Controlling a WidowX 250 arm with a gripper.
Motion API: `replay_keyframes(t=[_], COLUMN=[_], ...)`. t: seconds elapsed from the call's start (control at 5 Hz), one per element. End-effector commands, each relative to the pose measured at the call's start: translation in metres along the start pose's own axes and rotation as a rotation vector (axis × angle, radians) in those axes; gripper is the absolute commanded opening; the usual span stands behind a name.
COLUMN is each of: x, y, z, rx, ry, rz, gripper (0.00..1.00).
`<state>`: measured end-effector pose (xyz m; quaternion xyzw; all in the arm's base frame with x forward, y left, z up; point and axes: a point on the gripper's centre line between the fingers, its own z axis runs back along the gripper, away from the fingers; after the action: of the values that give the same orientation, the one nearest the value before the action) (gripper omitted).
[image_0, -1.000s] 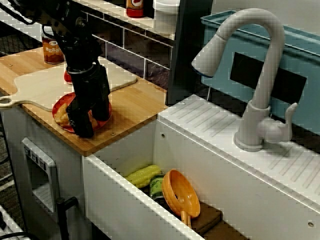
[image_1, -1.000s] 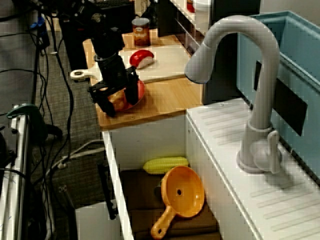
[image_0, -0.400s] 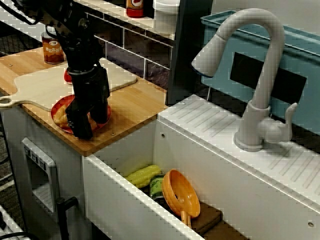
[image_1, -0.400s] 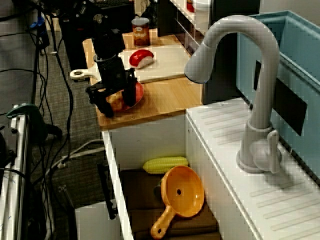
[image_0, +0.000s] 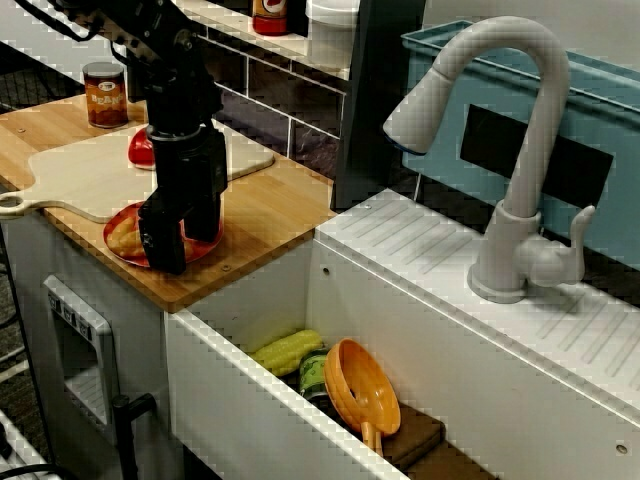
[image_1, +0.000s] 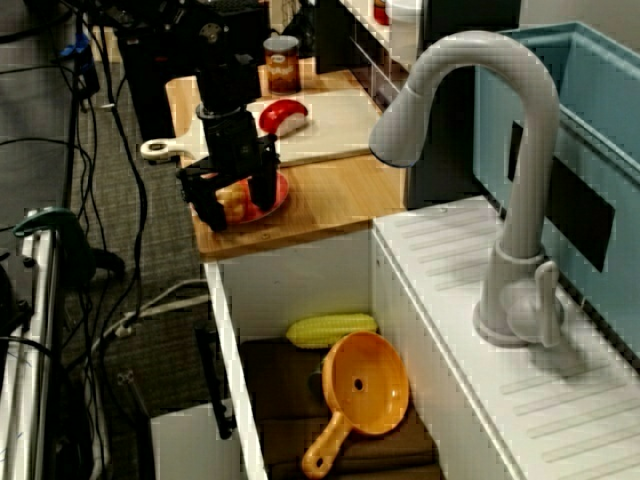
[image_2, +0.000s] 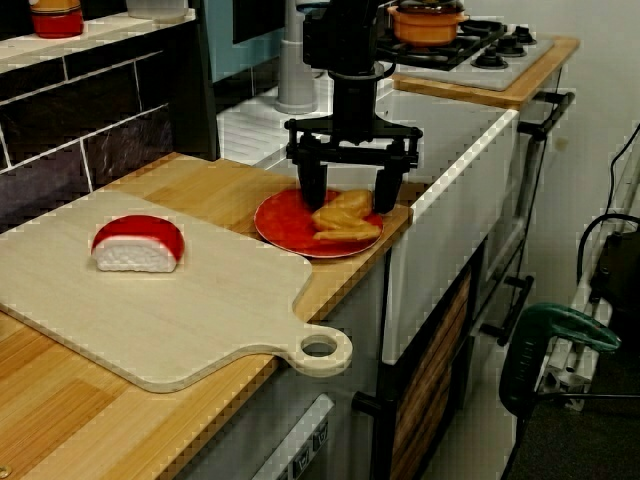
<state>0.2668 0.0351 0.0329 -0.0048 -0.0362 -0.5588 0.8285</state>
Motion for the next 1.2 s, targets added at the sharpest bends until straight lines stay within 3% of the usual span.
replay_keyframes(t=[0.0,0.4,1.0], x=[-0.010,-0.018,-0.021], y=[0.016,0.018,0.012], z=[0.012,0.016,0.025], rx=[0.014,-0.004,-0.024], ry=[0.040,0.033,0.003], rz=[-0.042,-0.097,-0.073], gripper=[1.00,1.00,1.00])
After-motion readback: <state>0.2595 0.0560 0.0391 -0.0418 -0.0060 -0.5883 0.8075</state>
